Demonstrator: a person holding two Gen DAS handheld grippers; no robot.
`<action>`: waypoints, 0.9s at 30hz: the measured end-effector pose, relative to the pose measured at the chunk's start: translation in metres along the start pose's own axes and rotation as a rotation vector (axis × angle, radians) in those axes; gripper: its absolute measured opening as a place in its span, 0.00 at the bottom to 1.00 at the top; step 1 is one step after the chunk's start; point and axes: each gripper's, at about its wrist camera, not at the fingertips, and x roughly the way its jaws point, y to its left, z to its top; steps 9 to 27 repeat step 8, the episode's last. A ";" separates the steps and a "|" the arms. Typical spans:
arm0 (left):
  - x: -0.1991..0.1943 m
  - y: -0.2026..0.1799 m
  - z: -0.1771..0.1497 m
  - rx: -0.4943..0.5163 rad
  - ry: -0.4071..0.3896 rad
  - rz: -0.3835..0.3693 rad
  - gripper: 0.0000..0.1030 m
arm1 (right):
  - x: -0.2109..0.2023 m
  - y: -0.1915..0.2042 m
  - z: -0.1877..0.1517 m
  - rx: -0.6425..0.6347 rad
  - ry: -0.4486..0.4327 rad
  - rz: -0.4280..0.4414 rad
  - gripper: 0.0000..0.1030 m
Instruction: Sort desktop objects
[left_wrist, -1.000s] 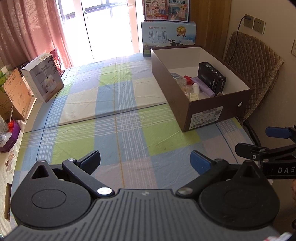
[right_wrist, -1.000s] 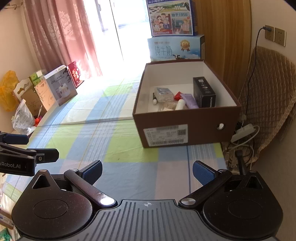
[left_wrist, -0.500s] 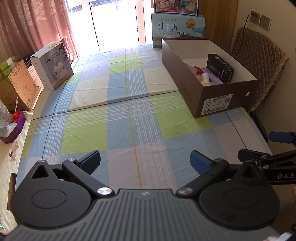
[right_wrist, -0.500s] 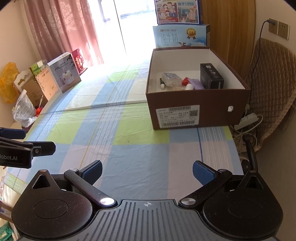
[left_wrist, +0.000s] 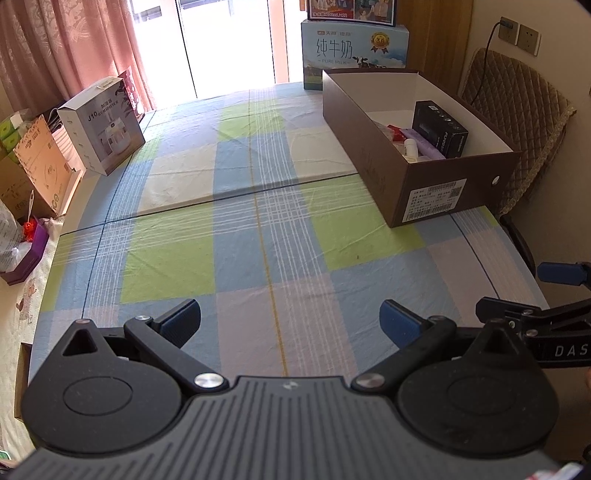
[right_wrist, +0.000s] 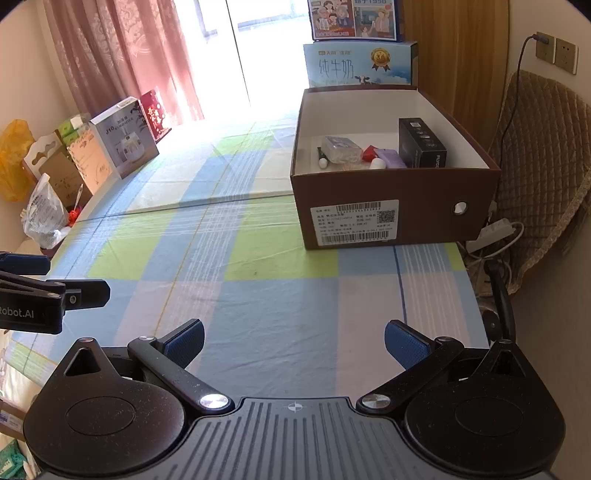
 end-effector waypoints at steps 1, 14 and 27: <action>0.001 0.000 0.000 0.000 0.002 0.000 0.99 | 0.001 0.000 0.001 -0.001 0.000 0.000 0.98; 0.005 -0.003 0.004 -0.004 -0.003 0.003 0.99 | 0.006 -0.002 0.006 -0.017 0.004 0.013 0.98; 0.005 -0.003 0.004 -0.004 -0.003 0.003 0.99 | 0.006 -0.002 0.006 -0.017 0.004 0.013 0.98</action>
